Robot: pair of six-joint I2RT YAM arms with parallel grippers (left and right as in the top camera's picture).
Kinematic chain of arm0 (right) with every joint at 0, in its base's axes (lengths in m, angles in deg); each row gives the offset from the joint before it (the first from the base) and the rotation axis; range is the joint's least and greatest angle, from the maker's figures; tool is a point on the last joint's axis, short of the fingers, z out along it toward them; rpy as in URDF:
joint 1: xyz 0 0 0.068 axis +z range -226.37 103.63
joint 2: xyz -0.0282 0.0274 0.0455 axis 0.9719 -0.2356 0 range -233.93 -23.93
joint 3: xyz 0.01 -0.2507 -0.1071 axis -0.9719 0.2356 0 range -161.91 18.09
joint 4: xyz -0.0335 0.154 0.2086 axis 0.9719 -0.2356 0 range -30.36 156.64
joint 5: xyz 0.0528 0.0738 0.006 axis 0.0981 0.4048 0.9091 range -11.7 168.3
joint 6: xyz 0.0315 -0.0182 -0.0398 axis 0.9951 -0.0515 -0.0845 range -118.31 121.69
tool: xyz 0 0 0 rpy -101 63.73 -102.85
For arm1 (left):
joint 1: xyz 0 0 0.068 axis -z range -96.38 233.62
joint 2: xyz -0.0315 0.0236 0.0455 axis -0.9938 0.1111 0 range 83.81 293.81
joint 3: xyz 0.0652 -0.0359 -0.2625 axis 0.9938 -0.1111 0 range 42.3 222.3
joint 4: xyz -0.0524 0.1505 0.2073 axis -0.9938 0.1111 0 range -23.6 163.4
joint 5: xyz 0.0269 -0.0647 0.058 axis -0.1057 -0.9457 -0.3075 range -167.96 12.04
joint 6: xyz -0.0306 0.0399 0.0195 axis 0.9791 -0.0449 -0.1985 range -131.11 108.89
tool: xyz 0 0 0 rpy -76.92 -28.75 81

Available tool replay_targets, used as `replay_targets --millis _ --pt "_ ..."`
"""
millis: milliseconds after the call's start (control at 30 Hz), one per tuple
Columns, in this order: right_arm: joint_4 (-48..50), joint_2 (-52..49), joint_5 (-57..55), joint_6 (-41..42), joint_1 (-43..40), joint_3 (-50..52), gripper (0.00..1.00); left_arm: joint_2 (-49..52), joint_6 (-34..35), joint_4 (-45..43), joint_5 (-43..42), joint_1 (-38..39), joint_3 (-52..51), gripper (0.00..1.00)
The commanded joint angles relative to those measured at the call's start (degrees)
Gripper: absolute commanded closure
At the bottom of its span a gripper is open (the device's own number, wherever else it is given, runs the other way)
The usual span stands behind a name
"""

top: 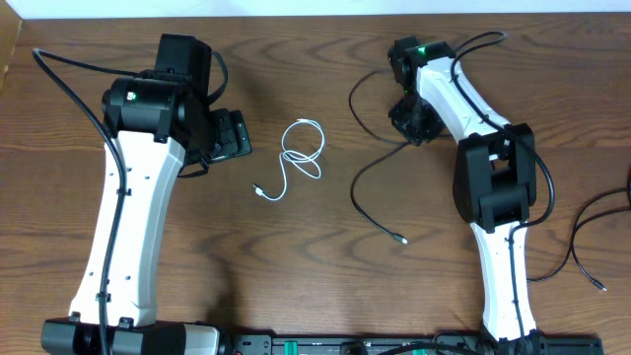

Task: Untangle cables
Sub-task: 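Carry the black cable to the right table edge with the right gripper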

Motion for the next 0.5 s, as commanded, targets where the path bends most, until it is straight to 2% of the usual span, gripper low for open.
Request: replay_targets --millis 0,100,267,467 --pt "-1.7 -1.5 -5.1 -7.9 -0.3 1.2 0.92 -0.3 -0.3 0.3 0.9 -0.3 0.2 0.11" --pt "-3.1 -1.2 -6.1 -10.9 -0.7 1.2 0.98 -0.3 -0.3 0.3 0.9 -0.3 0.2 0.11" --pt "-3.9 2.3 -6.1 -15.9 -3.5 1.0 0.99 -0.3 -0.3 0.3 0.9 -0.3 0.2 0.11" --pt "-3.1 11.9 -6.6 -27.8 -9.8 1.0 0.99 -0.3 -0.3 0.3 0.9 -0.3 0.2 0.11"
